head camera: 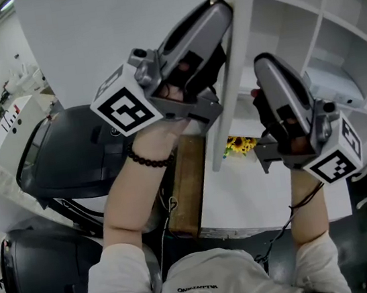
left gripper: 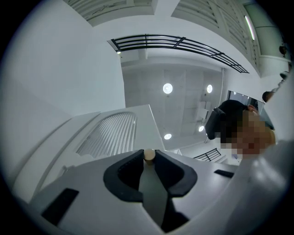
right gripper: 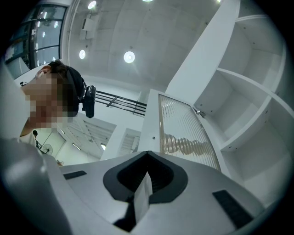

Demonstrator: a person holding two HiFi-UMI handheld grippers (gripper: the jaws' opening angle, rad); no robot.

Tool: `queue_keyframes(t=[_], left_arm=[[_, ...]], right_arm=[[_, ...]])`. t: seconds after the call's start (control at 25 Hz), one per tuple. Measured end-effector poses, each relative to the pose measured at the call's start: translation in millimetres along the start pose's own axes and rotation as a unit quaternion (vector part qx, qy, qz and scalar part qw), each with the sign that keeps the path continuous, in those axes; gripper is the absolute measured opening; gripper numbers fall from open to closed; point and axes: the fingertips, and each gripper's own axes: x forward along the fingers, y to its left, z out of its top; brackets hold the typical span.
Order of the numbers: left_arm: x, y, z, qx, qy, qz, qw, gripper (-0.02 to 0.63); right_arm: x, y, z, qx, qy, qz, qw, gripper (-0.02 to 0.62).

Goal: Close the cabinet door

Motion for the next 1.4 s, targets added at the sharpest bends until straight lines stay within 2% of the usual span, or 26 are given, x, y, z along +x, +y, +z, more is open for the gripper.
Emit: queue_keyframes(t=[0.2, 0.32, 0.52, 0.68, 1.04, 1.4], left_arm=[[2.8, -0.9, -3.3, 0.008, 0.002, 0.007, 0.9999, 0.077], [16.9, -7.5, -13.4, 0.014, 0.005, 0.011, 0.9998, 0.075], [38.6, -12.2, -29.0, 0.055, 0.023, 0.024, 0.9979, 0.075], [39.0, -10.9, -34.2, 0.064, 0.033, 0.027, 0.9971, 0.075], [29.9, -1.1, -46.8, 0.12, 0.052, 0.055, 0.9899, 0.074], [56.9, -2.1, -74.2, 0.165, 0.064, 0.075, 0.9813, 0.072]], right_arm=[[-7.0, 0.6, 1.8, -0.017, 0.006, -0.008, 1.0, 0.011], [-24.7, -2.9, 16.3, -0.024, 0.007, -0.02, 0.999, 0.011], [-47.2, -10.8, 31.7, -0.029, 0.011, -0.031, 0.999, 0.011], [-49.7, -13.4, 27.5, -0.033, 0.013, -0.04, 0.999, 0.011], [-69.4, -30.0, 16.2, -0.042, 0.019, -0.07, 0.996, 0.011], [-105.0, -44.1, 36.6, -0.043, 0.02, -0.093, 0.995, 0.011]])
